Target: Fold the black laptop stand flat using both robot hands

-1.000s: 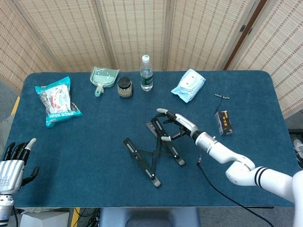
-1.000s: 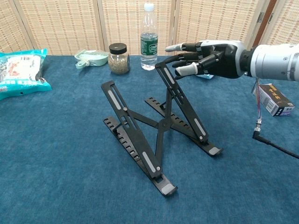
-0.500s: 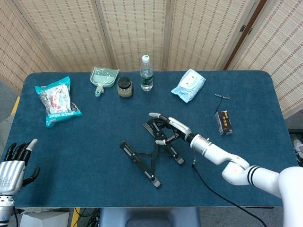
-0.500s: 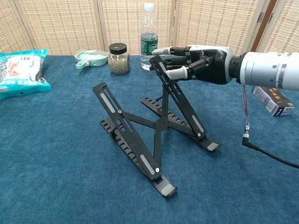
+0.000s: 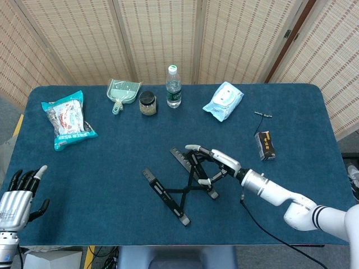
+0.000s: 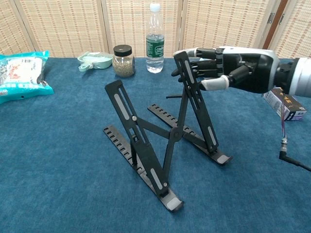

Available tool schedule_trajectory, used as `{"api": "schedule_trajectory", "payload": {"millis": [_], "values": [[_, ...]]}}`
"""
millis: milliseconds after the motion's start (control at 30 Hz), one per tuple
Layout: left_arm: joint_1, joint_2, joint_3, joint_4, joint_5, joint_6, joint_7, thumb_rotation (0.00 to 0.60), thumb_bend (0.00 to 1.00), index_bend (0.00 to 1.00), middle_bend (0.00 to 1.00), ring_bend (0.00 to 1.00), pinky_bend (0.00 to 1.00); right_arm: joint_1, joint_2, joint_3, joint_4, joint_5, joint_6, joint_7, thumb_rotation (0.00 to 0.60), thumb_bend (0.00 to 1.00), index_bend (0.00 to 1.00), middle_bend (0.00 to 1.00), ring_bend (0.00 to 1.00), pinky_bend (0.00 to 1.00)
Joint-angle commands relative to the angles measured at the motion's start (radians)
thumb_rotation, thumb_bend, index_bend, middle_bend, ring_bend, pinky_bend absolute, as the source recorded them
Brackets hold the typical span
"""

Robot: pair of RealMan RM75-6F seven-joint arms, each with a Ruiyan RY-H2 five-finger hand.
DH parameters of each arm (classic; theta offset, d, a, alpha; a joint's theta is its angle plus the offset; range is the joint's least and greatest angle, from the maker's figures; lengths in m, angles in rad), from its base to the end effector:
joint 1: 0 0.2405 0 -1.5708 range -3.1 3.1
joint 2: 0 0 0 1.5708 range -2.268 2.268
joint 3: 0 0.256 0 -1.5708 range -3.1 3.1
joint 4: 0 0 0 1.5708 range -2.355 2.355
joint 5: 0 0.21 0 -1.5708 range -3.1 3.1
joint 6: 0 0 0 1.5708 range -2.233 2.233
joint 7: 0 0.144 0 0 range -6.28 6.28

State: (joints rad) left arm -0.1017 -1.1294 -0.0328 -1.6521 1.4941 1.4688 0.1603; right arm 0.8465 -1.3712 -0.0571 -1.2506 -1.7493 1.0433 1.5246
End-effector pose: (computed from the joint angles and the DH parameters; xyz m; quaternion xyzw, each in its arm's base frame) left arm -0.3020 0.1817 0.1478 -0.6245 -0.3598 -0.3510 0.5978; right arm -0.1676 -0.3502 0.0287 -0.5536 0.6880 -0.4691 0.0075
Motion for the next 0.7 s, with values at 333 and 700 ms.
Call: {"api": "schedule_trajectory", "payload": {"millis": [333, 700], "values": [[-0.009, -0.006, 0.002, -0.004, 0.006, -0.010, 0.009, 0.600, 0.33, 0.03, 0.14, 0.12, 0.00, -0.106, 0.111, -0.096, -0.119, -0.052, 0.160, -0.112, 0.600, 0.10, 0.13, 0.27, 0.18, 0.30], [-0.006, -0.006, 0.005, -0.010, 0.008, -0.006, 0.015, 0.600, 0.33, 0.03, 0.14, 0.12, 0.00, -0.171, 0.147, -0.136, -0.177, -0.069, 0.236, -0.201, 0.600, 0.10, 0.13, 0.27, 0.18, 0.30]]}}
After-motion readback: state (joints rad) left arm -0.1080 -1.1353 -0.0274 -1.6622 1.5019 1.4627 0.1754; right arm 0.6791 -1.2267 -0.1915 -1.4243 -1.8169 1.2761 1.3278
